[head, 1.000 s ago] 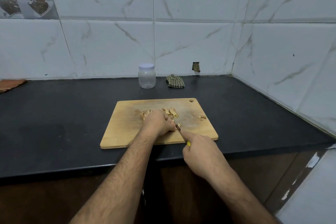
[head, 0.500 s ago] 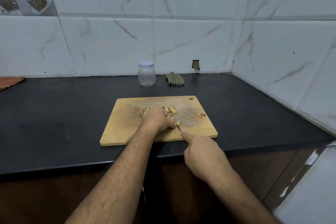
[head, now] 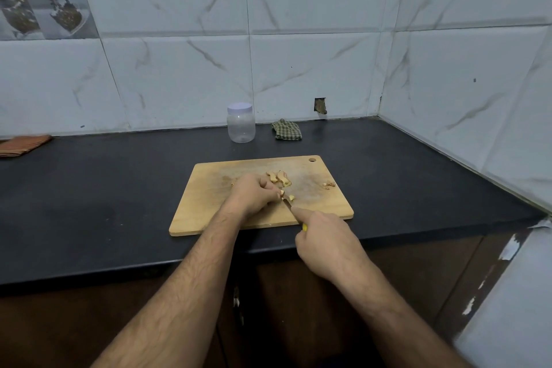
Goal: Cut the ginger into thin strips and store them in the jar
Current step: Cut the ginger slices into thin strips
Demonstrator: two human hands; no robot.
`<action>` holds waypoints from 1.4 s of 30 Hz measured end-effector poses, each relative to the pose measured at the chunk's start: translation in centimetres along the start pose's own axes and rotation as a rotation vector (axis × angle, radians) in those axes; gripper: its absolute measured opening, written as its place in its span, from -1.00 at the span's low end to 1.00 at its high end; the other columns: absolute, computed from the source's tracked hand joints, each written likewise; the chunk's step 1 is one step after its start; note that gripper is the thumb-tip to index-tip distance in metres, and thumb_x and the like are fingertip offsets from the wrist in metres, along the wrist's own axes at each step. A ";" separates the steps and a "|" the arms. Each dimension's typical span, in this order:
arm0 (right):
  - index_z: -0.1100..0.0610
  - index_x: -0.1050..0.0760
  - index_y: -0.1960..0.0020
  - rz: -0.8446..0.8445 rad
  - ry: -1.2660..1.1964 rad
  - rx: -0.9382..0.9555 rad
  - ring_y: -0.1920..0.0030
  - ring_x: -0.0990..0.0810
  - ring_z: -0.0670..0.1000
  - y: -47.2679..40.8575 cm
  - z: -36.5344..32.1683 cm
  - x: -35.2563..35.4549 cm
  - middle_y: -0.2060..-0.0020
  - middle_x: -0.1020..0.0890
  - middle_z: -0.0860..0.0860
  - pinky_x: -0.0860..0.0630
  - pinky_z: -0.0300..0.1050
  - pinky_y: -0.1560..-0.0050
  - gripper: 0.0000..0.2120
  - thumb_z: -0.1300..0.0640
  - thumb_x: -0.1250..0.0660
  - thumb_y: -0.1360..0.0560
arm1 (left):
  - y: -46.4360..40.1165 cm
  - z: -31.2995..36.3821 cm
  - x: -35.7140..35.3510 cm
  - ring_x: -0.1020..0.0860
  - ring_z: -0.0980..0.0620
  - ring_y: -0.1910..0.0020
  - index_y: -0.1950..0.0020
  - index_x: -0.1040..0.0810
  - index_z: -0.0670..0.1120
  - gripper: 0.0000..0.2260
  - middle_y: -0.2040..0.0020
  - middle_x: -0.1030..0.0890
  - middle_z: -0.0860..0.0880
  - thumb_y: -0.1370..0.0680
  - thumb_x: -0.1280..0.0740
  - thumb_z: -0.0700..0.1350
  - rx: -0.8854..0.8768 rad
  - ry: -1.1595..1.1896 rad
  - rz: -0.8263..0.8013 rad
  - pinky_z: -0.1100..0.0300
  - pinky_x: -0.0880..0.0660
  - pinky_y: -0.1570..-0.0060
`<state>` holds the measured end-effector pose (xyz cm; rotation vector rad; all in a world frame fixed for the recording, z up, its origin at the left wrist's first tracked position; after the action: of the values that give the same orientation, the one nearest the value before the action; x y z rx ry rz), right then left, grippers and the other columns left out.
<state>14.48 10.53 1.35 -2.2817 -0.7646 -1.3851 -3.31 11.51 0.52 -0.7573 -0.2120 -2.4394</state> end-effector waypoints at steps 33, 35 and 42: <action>-0.05 -0.30 -0.51 -0.161 -0.298 -0.052 0.58 -0.50 -0.07 -2.6 1.0 -0.1 0.18 -0.51 -0.02 -0.44 -0.19 0.48 -0.42 0.27 -0.08 -0.53 | -0.8 3.0 0.3 -0.49 0.09 0.29 0.29 -0.60 -0.02 -0.83 0.34 -0.56 0.07 -0.51 -0.37 -0.12 -0.121 -0.412 0.076 0.24 -0.30 0.41; -0.06 -0.32 -0.50 -0.144 -0.256 -0.039 0.54 -0.54 -0.04 -2.5 0.9 0.1 0.07 -0.55 -0.02 -0.46 -0.19 0.49 -0.45 0.25 -0.10 -0.54 | -1.1 2.1 0.2 -0.46 0.05 0.33 0.34 -0.58 -0.06 -0.80 0.37 -0.54 0.00 -0.49 -0.40 -0.10 -0.065 -0.345 0.019 0.22 -0.34 0.37; -0.18 -0.29 -0.49 -0.114 -0.054 -0.030 0.40 -0.62 -0.03 -2.1 0.7 0.7 0.09 -0.61 -0.05 -0.62 -0.07 0.26 -0.41 0.22 -0.12 -0.52 | -1.5 1.2 -0.4 -0.65 0.07 0.03 0.42 -0.58 -0.03 -0.77 0.18 -0.71 0.03 -0.44 -0.45 -0.14 -0.022 -0.317 -0.048 0.02 -0.57 -0.09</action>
<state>13.89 12.78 1.75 -2.3390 -0.9096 -1.3977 -3.33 13.31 1.28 -1.1601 -0.3279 -2.3581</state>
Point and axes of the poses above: each hand's wrist, its own y-axis away from the middle knuckle, its own x-axis out of the back of the hand, z = x × y, the point moved 10 cm from there along -y, towards the middle knuckle
